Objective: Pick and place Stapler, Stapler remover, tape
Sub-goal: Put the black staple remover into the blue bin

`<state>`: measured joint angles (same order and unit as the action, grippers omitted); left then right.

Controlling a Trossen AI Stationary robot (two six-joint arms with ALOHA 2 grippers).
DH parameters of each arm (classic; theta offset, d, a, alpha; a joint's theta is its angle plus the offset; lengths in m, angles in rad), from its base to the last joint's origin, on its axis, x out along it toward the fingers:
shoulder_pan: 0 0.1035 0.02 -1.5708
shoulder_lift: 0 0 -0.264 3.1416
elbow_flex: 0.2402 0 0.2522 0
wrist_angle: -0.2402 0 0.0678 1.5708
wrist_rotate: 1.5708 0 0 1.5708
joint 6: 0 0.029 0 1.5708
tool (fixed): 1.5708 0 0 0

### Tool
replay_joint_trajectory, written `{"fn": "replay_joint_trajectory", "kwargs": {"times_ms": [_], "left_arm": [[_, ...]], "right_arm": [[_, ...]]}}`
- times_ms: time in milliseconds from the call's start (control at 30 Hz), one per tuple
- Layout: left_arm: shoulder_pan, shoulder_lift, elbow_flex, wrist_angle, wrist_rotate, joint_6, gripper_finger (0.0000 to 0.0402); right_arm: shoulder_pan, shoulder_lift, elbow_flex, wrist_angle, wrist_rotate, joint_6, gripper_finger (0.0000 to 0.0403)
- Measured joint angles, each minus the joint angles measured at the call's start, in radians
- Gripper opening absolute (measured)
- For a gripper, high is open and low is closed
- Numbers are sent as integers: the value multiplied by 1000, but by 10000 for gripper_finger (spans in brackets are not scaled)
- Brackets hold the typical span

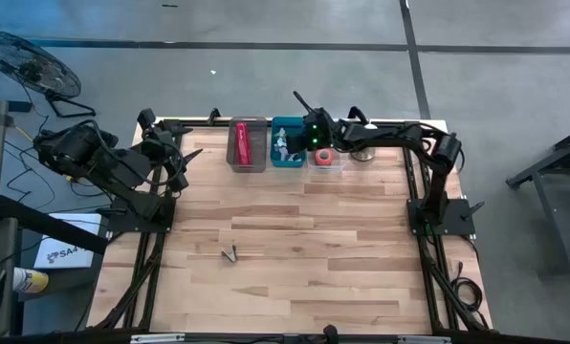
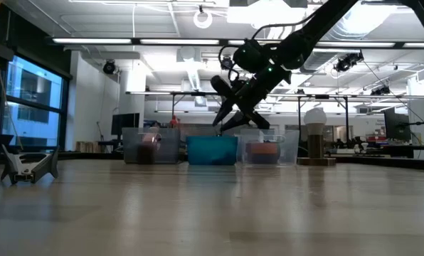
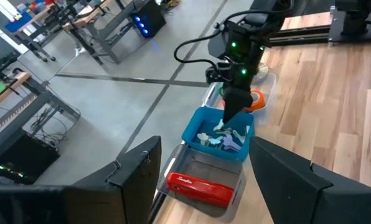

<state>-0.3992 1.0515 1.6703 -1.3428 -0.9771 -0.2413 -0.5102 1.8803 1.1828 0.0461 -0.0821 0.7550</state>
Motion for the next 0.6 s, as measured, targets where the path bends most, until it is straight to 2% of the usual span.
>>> {"fn": "replay_joint_trajectory", "kwargs": {"times_ms": [600], "left_arm": [[0,0,0,0,26,-4,239]], "right_arm": [[4,-198,0,-15,1,-133,108]]}}
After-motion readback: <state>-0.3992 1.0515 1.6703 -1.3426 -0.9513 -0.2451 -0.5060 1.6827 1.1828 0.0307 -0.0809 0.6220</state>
